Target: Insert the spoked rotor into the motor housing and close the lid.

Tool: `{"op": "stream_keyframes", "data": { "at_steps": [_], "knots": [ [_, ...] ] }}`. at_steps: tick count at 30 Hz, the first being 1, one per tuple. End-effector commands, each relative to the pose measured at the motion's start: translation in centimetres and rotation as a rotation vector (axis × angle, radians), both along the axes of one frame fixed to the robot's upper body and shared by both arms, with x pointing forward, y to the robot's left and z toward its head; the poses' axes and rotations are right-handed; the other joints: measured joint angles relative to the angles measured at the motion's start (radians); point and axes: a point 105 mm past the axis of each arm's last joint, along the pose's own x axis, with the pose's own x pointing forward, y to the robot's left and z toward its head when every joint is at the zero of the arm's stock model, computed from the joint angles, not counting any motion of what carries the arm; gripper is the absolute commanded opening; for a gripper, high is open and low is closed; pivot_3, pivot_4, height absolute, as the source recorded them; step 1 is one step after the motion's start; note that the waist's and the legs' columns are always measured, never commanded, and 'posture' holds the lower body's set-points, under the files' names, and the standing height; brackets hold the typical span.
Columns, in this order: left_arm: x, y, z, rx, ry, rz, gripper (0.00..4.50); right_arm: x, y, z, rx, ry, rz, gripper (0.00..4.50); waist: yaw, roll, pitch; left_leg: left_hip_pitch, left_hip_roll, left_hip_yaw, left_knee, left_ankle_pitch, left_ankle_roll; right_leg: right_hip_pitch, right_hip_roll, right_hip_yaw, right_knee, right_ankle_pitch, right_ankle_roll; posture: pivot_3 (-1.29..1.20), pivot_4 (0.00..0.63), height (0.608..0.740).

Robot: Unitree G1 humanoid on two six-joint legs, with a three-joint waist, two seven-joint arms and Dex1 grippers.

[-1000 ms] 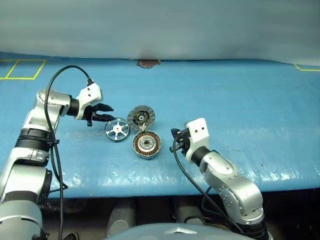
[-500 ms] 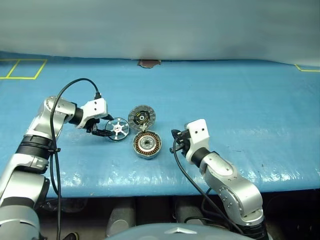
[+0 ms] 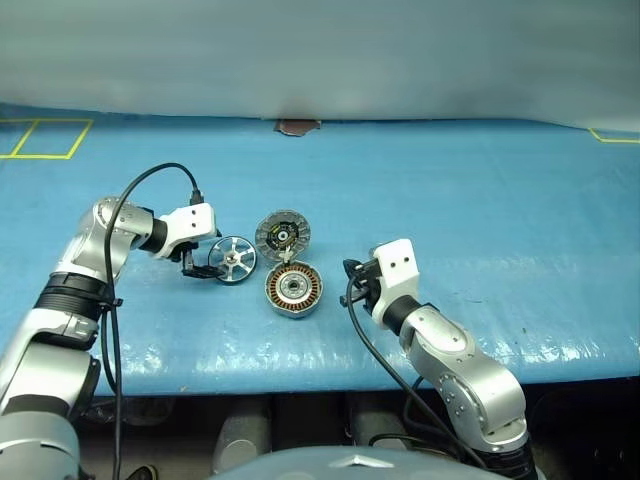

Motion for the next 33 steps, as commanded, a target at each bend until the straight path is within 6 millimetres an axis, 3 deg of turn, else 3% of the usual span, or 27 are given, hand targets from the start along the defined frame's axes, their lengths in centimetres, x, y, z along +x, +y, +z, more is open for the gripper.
{"op": "stream_keyframes", "data": {
  "at_steps": [1,10,33],
  "knots": [
    [0.3,0.4,0.3,-0.001,-0.022,0.021,4.48,0.0,0.2,1.3,0.016,-0.056,0.003,0.00,0.000,0.000,0.000,0.000,0.000,0.000,0.000,0.000,0.000,0.000,0.000,0.000,0.000,0.000,0.000,0.00,0.150,0.740],
    [0.7,0.9,-0.8,0.036,-0.029,0.077,4.48,0.0,0.2,1.2,0.016,-0.053,0.003,0.00,-0.001,0.000,0.000,0.000,0.000,0.000,0.000,0.000,0.000,0.000,0.000,0.000,0.000,0.000,0.001,0.00,0.150,0.740],
    [1.6,0.2,0.7,-0.015,-0.079,0.084,4.48,0.0,0.1,1.1,0.009,-0.053,0.007,0.00,-0.002,0.000,0.000,0.001,0.000,0.000,0.000,0.000,0.000,0.000,0.000,0.000,0.001,0.000,0.000,0.00,0.150,0.740]
  ]
}}
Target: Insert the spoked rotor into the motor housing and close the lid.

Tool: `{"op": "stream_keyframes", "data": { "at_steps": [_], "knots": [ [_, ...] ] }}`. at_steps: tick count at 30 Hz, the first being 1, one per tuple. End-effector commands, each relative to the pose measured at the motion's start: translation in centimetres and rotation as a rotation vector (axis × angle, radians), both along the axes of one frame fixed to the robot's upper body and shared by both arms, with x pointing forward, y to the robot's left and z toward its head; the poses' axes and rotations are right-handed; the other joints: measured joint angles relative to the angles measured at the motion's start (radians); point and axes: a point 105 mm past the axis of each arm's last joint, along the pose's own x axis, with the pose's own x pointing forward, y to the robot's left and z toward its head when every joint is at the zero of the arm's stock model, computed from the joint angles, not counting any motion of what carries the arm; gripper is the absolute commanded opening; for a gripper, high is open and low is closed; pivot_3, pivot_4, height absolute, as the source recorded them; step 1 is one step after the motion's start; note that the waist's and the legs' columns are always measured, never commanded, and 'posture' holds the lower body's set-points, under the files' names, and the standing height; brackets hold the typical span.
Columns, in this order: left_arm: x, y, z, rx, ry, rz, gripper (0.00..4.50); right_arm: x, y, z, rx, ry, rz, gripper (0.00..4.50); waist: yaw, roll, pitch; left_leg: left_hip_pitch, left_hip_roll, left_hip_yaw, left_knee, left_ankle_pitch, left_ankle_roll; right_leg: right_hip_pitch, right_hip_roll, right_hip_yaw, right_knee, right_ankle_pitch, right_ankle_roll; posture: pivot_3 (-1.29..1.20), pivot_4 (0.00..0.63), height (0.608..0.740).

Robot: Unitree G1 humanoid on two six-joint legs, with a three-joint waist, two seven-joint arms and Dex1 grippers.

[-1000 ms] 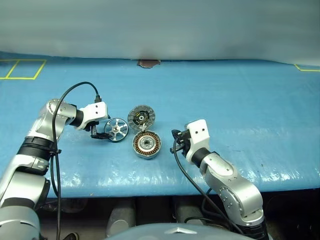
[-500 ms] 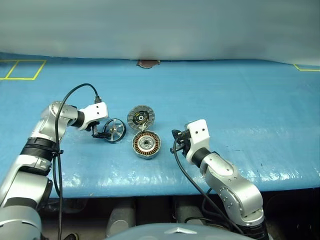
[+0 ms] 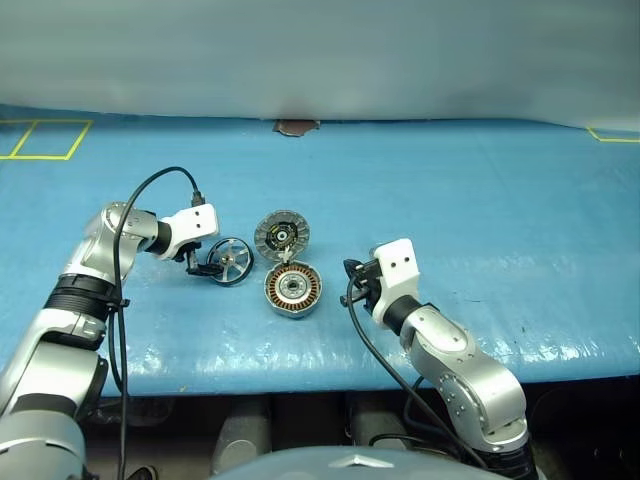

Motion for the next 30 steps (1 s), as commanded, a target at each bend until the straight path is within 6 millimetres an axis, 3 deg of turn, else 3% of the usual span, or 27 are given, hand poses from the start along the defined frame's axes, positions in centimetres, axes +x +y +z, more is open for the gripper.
{"op": "stream_keyframes", "data": {
  "at_steps": [1,8,13,25,28,30],
  "knots": [
    [0.73,0.00,1.61,-0.034,-0.053,0.010,4.48,0.02,0.20,1.14,0.012,-0.053,0.007,0.00,0.000,0.000,0.000,0.000,0.000,0.000,0.000,0.000,0.000,0.000,0.000,0.000,0.000,0.000,0.000,0.00,0.150,0.740],
    [0.76,-0.22,1.76,-0.055,-0.051,0.014,4.48,0.05,0.22,1.15,0.010,-0.054,0.010,0.00,0.001,0.000,0.000,0.000,0.000,0.000,0.000,0.000,0.000,0.000,0.000,0.000,0.000,0.000,0.000,0.00,0.150,0.740],
    [0.83,-0.20,1.79,-0.054,-0.059,0.020,3.23,0.06,0.21,1.18,0.008,-0.054,0.011,0.00,0.001,0.000,0.000,0.000,0.000,0.000,0.000,0.000,0.000,0.000,0.000,0.000,0.000,0.000,0.000,0.00,0.150,0.740],
    [0.62,0.01,1.39,-0.064,-0.035,0.039,3.23,0.15,0.14,1.24,0.005,-0.056,0.010,0.00,0.001,0.000,0.000,0.000,0.000,0.000,0.000,0.000,0.000,0.000,0.000,0.000,0.000,0.000,0.000,0.00,0.150,0.740],
    [0.57,-0.02,1.52,-0.080,-0.024,0.041,2.61,0.20,0.14,1.26,0.004,-0.056,0.011,0.00,0.001,0.000,0.000,0.000,0.000,0.000,0.000,0.000,0.000,0.000,0.000,0.000,0.000,0.000,0.000,0.00,0.150,0.740],
    [0.70,0.05,1.67,-0.075,-0.038,0.046,1.96,0.23,0.15,1.28,0.004,-0.057,0.012,0.00,0.001,0.000,0.000,0.000,0.000,0.000,0.000,0.000,0.000,0.000,0.000,0.000,0.000,0.000,0.000,0.00,0.150,0.740]
  ]
}}
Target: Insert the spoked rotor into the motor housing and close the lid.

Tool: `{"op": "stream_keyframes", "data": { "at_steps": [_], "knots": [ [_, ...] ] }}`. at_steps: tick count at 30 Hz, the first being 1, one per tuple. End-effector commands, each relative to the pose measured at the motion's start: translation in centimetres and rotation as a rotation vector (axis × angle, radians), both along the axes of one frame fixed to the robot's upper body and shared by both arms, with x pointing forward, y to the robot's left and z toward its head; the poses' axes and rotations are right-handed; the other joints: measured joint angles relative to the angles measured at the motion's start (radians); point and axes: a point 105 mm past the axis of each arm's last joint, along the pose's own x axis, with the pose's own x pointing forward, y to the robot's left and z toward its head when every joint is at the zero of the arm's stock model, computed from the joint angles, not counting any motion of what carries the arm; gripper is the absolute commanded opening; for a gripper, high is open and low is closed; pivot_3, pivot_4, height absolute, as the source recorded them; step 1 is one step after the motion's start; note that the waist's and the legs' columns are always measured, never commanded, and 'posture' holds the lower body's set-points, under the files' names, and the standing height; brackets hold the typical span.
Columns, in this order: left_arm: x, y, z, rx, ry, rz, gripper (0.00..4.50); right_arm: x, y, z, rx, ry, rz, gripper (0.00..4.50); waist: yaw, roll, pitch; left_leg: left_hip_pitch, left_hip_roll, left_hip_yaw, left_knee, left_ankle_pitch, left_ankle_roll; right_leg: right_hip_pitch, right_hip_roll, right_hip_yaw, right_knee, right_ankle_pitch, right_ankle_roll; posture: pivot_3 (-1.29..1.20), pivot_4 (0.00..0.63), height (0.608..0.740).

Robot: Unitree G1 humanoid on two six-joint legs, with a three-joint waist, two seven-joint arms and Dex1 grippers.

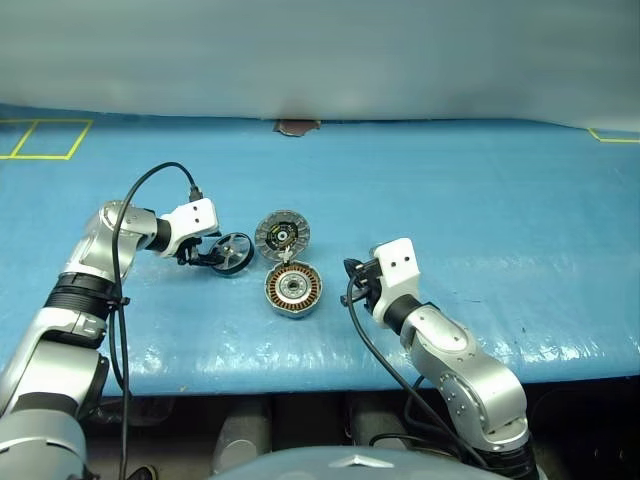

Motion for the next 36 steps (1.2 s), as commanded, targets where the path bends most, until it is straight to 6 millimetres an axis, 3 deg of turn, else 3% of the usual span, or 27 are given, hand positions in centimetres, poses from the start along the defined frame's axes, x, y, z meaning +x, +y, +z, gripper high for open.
{"op": "stream_keyframes", "data": {
  "at_steps": [1,10,13,22,36],
  "knots": [
    [0.6,0.3,1.4,-0.016,-0.052,0.017,1.67,0.2,0.2,1.2,0.010,-0.051,0.008,0.00,0.000,0.000,0.000,0.000,0.000,0.000,0.000,0.000,0.000,0.000,0.000,0.000,0.000,0.000,0.000,0.00,0.150,0.740],
    [0.9,0.5,1.8,-0.021,-0.074,0.032,1.67,0.2,0.2,1.2,0.010,-0.052,0.007,0.00,0.001,0.000,0.000,0.000,0.000,0.000,0.000,0.000,0.000,0.000,0.000,0.000,0.000,0.000,0.000,0.00,0.150,0.740],
    [1.2,0.3,2.2,-0.036,-0.097,0.038,1.13,0.2,0.2,1.2,0.010,-0.052,0.006,0.00,0.001,0.000,0.000,0.000,0.000,0.000,0.000,0.000,0.000,0.000,0.000,0.000,0.000,0.000,0.000,0.00,0.150,0.740],
    [2.0,0.3,3.6,-0.083,-0.125,0.069,1.13,0.3,0.3,1.2,0.013,-0.057,0.005,0.00,0.002,0.000,0.000,0.000,0.000,0.000,0.000,0.000,0.000,0.000,0.000,0.000,0.000,0.000,0.001,0.00,0.150,0.740],
    [1.5,0.3,6.3,-0.266,-0.037,0.069,1.13,0.3,0.6,1.0,0.022,-0.063,0.001,0.00,-0.001,0.000,0.000,0.000,0.000,0.000,0.000,0.000,0.000,0.000,0.000,0.000,0.000,0.000,0.001,0.00,0.150,0.740]
  ]
}}
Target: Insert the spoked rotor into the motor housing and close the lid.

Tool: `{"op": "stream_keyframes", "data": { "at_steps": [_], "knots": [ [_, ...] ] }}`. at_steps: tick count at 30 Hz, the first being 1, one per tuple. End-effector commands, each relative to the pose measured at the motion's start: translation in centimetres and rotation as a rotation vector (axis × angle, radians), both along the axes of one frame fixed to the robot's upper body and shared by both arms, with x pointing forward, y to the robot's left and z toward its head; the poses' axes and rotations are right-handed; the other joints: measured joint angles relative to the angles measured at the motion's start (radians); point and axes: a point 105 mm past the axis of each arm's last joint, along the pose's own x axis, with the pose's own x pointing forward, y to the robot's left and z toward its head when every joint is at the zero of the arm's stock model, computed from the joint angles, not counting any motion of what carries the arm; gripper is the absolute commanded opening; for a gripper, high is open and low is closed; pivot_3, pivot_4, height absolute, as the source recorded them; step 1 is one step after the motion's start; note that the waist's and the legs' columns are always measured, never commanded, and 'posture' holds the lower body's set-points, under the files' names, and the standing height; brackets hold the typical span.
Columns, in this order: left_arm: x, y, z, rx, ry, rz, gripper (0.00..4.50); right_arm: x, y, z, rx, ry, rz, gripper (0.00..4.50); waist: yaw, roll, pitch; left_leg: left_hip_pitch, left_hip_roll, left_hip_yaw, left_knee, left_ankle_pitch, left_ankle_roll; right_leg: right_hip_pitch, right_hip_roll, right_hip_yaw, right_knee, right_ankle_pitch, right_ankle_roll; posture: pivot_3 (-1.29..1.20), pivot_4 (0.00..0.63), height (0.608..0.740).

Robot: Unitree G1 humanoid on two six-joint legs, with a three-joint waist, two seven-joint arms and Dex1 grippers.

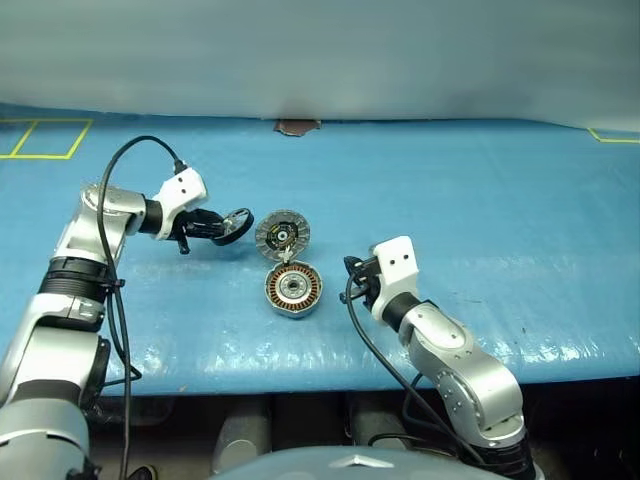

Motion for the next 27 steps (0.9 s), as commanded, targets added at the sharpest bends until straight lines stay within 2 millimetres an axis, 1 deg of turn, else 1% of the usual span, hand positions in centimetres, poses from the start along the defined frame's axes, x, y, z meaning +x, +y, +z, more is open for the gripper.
{"op": "stream_keyframes", "data": {
  "at_steps": [1,9,15,21,27],
  "knots": [
    [0.2,0.7,1.8,-0.036,-0.031,0.007,1.13,0.0,0.3,1.1,0.023,-0.051,0.003,0.00,0.000,0.000,0.000,0.000,0.000,0.000,0.000,0.000,0.000,0.000,0.000,0.000,0.000,0.000,0.000,0.00,0.150,0.740],
    [0.4,0.5,2.6,-0.045,-0.050,-0.010,1.13,-0.1,0.3,1.0,0.029,-0.054,-0.009,0.00,0.000,0.000,0.000,0.000,0.000,0.000,0.000,0.000,0.000,0.000,0.000,0.000,0.000,0.000,0.000,0.00,0.150,0.740],
    [0.7,1.1,5.4,-0.049,-0.146,-0.010,1.13,-0.3,-0.6,0.8,0.022,-0.045,-0.035,0.00,-0.001,-0.001,0.000,0.000,0.000,0.000,0.000,0.000,0.000,0.000,0.000,0.000,0.000,0.000,0.000,0.00,0.150,0.740],
    [0.1,-0.4,9.2,-0.119,-0.244,-0.100,1.13,-0.8,-1.4,0.4,0.002,-0.030,-0.025,0.00,0.002,-0.001,0.001,-0.001,0.000,0.000,0.000,0.000,0.000,0.000,0.000,0.000,0.000,0.000,0.000,0.00,0.150,0.740],
    [-0.9,-2.5,11.0,-0.165,-0.252,-0.224,1.13,-2.0,-0.4,0.7,-0.007,-0.041,0.092,0.00,0.001,-0.001,0.001,0.000,0.000,0.000,0.000,0.000,0.000,0.000,0.000,0.000,0.000,0.000,-0.001,0.00,0.150,0.740]
  ]
}}
